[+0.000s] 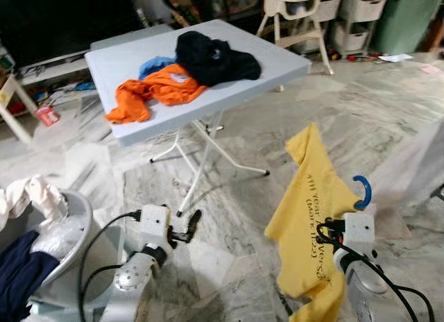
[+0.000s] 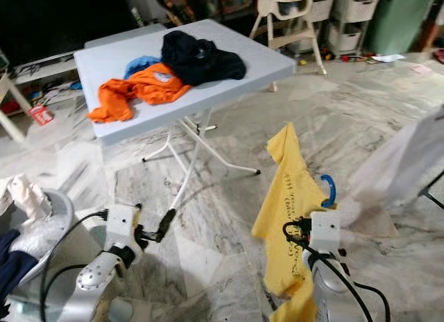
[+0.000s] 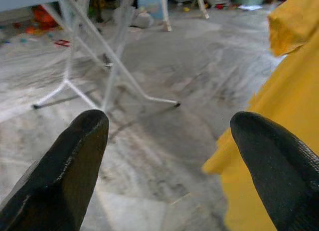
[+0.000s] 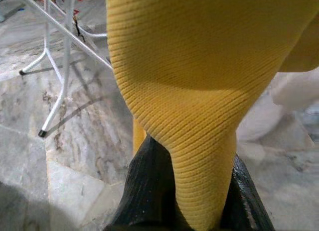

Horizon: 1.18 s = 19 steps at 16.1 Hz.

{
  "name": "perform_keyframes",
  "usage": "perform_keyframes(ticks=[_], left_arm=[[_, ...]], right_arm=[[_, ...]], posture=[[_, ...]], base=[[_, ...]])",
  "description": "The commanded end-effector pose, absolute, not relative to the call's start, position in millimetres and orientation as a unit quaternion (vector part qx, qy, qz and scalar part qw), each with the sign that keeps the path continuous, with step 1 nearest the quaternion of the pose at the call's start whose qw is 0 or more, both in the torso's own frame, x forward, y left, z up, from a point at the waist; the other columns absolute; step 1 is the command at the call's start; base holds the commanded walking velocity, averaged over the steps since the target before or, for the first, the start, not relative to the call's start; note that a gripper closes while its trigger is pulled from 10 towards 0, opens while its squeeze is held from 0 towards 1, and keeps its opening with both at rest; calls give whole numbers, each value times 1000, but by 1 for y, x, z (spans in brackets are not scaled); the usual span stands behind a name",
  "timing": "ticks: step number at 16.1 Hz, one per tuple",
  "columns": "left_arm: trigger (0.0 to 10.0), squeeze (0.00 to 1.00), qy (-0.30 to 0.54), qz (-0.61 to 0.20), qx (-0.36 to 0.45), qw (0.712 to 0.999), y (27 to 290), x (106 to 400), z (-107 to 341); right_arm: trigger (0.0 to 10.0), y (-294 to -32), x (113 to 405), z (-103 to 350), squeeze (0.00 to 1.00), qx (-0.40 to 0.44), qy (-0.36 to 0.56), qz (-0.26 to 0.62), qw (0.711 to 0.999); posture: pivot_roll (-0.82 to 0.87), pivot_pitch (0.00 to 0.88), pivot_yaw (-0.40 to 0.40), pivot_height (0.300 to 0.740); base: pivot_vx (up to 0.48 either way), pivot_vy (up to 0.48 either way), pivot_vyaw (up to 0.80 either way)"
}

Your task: Hang hanger

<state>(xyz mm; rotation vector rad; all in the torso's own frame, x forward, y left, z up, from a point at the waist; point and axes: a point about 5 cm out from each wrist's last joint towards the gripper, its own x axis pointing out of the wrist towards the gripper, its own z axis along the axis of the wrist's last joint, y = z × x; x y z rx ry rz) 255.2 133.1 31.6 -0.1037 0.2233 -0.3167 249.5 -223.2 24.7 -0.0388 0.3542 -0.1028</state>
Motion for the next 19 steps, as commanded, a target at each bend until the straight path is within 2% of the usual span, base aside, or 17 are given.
perform_keyframes(ticks=[1,6,10,13,19], left_arm=[[10000,0,105,-168,-57,979,132,260,36],[10000,0,104,-209,-65,970,123,267,43],[10000,0,94,-188,-75,975,126,276,47],[10000,0,94,-175,-85,976,127,274,45],[10000,0,98,-162,-88,978,129,276,43]], right_arm=[[10000,-224,253,35,0,-22,157,-56,986],[10000,-207,256,39,0,-23,153,-32,988],[10000,-188,264,36,0,-31,163,12,986],[10000,-192,274,41,0,-36,161,14,986],[10000,-188,277,39,0,-48,170,26,984]], posture=[[-240,0,104,740],[-256,0,122,740],[-213,0,91,740],[-193,0,63,740],[-183,0,45,740]], base=[[259,0,0],[322,0,-740],[366,0,0],[368,0,0],[314,334,0]])
